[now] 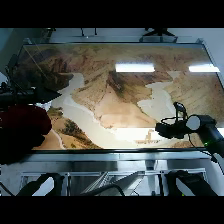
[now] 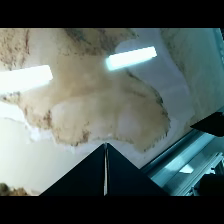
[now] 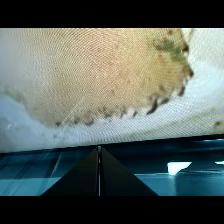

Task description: Fold the shirts.

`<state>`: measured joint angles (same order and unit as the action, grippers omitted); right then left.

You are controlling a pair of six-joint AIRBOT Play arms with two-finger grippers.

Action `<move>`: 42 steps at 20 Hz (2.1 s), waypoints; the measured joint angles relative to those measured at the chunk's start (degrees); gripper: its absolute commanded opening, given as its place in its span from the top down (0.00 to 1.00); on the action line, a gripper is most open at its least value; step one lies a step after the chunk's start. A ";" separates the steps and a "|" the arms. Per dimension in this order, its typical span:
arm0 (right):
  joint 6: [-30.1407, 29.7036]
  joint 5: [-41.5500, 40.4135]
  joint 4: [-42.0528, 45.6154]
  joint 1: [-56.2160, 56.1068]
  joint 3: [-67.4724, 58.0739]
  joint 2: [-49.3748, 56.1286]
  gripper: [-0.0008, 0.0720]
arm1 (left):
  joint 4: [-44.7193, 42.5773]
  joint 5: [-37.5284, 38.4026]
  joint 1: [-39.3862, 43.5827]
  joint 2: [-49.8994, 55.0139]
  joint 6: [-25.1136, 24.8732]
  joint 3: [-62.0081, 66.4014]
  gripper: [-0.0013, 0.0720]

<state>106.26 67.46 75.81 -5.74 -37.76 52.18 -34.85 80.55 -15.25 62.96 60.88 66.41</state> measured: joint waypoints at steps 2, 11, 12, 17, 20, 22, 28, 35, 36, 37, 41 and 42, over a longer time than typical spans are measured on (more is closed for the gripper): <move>0.00 -0.02 0.00 0.00 0.00 0.00 0.97 | 0.00 -0.02 0.00 0.00 0.02 0.00 0.97; 0.00 0.00 0.02 0.00 0.00 0.00 0.97 | -0.02 0.00 0.00 0.00 0.00 0.00 0.97; 0.00 0.00 0.00 0.00 0.00 0.00 0.97 | -0.02 -0.02 0.00 0.00 0.02 0.00 0.97; 0.00 -0.02 0.00 0.00 0.00 0.00 0.97 | 0.00 -0.04 0.00 0.00 0.02 0.00 0.97; 0.00 -0.02 -0.04 0.00 0.00 0.00 0.97 | 0.00 -0.79 0.02 0.00 0.02 0.00 0.96; 0.00 -0.07 -0.28 0.00 0.00 0.00 0.97 | 0.15 -3.28 0.20 0.00 0.02 0.00 0.97; 0.00 -3.08 -0.74 0.00 0.00 0.68 0.97 | -0.09 -14.95 1.20 0.02 -0.83 0.00 0.97; 0.00 -9.01 -1.36 0.00 0.00 2.43 0.51 | -13.81 -36.63 -4.48 2.36 -1.40 1.84 0.02; 0.00 -9.77 -1.38 0.00 0.00 2.51 0.29 | -18.01 -38.32 -6.64 4.35 -0.50 3.34 0.02; 0.00 -10.73 -1.38 0.00 0.00 2.58 0.29 | -21.55 -39.69 -9.29 7.08 0.55 5.27 0.02; 0.00 -13.92 -1.51 0.00 0.00 2.89 0.29 | -28.04 -41.00 -17.77 21.73 2.71 14.40 0.02; 0.00 -14.34 -1.49 0.00 0.00 2.99 0.29 | -28.85 -40.87 -18.78 25.64 2.99 16.74 0.02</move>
<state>106.26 53.12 74.32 -5.74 -37.76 55.18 -63.70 39.68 -34.02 88.60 63.88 83.15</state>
